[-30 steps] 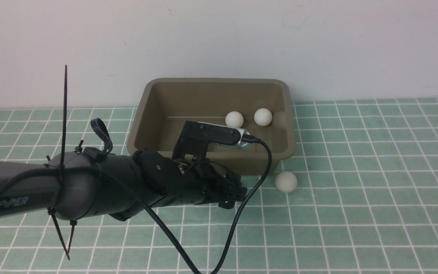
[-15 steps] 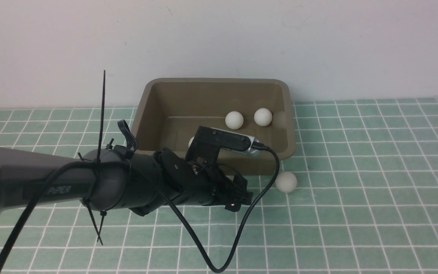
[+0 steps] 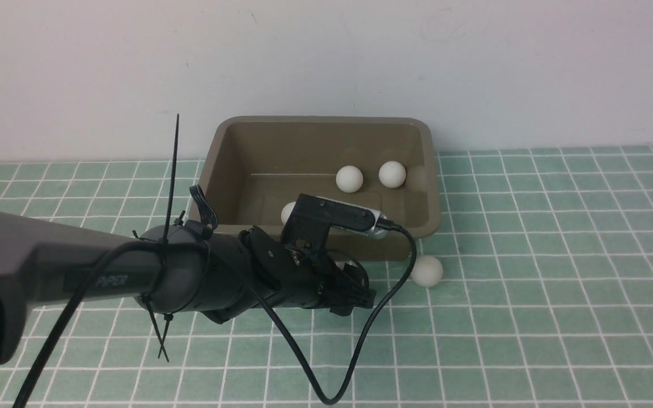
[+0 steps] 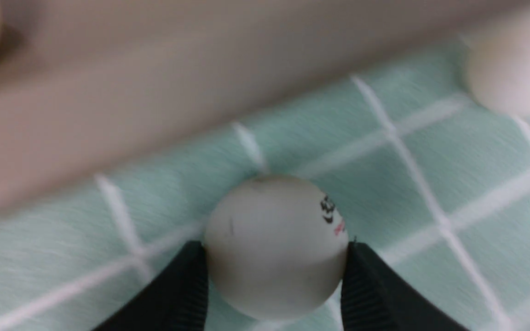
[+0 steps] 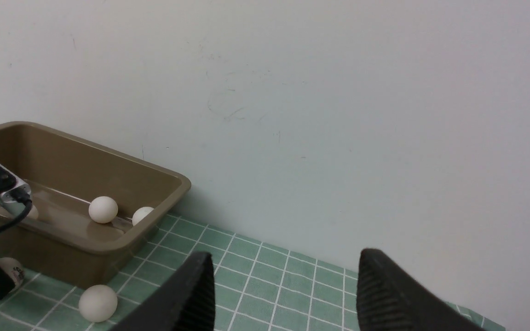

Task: Put the table tennis balls in the box on the green coffee tablecloth.
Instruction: 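Reach for and grasp a ping pong ball on the table beside the basket, then drop the ball into the bin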

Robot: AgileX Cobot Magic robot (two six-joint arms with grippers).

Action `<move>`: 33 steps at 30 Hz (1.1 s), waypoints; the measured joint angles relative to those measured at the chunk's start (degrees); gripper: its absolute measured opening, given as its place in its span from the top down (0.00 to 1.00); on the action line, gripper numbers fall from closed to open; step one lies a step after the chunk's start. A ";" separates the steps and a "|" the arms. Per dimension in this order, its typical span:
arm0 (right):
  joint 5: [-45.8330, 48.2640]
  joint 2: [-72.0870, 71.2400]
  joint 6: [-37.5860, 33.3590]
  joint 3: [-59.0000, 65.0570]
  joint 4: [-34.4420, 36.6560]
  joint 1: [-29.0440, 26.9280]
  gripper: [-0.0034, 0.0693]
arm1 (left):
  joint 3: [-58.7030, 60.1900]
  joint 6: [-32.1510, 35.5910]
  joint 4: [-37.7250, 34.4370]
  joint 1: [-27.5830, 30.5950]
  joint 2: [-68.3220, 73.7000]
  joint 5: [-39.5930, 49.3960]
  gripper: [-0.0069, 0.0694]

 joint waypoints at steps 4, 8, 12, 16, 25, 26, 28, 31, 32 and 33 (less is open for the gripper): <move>0.00 0.00 0.00 0.00 0.00 0.00 0.42 | 0.00 1.95 0.20 0.00 -3.17 8.92 0.47; 0.00 0.00 0.00 0.00 0.00 0.00 0.42 | 0.00 2.86 0.43 0.00 -8.54 18.98 0.47; 0.00 0.00 0.00 0.00 0.00 0.00 0.42 | 0.00 4.58 0.63 -0.06 -11.63 20.58 0.47; -0.05 0.00 0.00 0.00 0.00 0.00 0.42 | 0.00 8.03 0.63 -0.06 -14.52 17.05 0.47; 0.01 0.00 -0.05 0.00 0.00 0.00 0.42 | -1.17 21.08 -0.03 1.70 -13.16 -8.84 0.47; 0.01 0.00 -0.05 0.00 0.00 0.00 0.42 | -1.53 21.40 -0.03 2.30 -12.66 -8.85 0.47; 0.01 0.00 -0.05 0.00 0.00 0.00 0.42 | -2.24 21.68 -0.03 3.73 -11.56 -8.73 0.47; 0.01 0.00 -0.05 0.00 0.00 0.00 0.42 | -3.83 22.13 -0.03 6.20 -9.57 -8.11 0.47; 0.01 0.00 -0.05 0.00 0.00 0.00 0.42 | -4.44 22.13 -0.03 7.05 -8.89 -7.44 0.47; 0.01 0.00 -0.05 0.00 0.00 0.00 0.42 | -5.47 22.19 -0.03 8.17 -7.98 -6.82 0.47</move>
